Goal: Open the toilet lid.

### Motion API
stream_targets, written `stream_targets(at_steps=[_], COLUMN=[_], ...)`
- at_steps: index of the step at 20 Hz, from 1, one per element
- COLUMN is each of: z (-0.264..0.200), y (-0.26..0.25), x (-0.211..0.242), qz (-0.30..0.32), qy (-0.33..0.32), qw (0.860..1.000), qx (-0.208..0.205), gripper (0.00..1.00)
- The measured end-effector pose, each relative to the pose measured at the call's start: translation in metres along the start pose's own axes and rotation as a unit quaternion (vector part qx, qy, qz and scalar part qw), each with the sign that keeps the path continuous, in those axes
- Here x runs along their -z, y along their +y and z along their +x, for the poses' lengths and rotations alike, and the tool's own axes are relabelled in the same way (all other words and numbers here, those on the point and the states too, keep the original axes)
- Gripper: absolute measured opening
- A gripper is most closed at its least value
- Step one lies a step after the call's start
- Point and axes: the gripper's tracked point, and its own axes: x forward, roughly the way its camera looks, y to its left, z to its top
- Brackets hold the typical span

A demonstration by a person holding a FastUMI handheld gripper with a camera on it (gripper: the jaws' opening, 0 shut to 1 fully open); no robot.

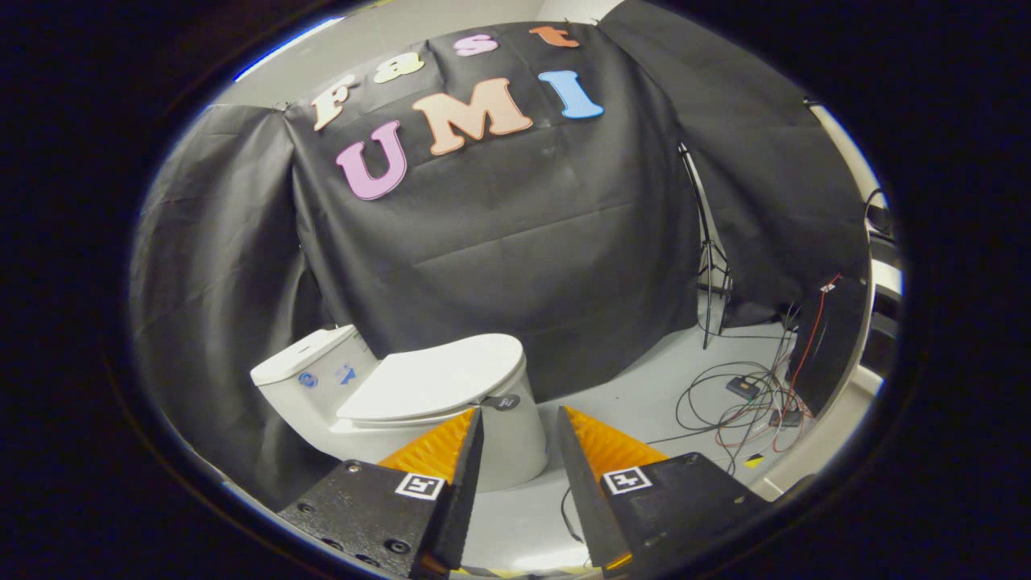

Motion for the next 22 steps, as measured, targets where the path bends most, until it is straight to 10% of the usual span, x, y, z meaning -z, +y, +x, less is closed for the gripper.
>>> stream_targets(at_steps=[12, 22], z=[0.053, 0.185], y=[0.001, 0.065], x=[-0.004, 0.01], qz=[0.105, 0.347], qy=[0.026, -0.01], qw=[0.994, 0.934], qx=[0.002, -0.084], gripper=[0.56, 0.56])
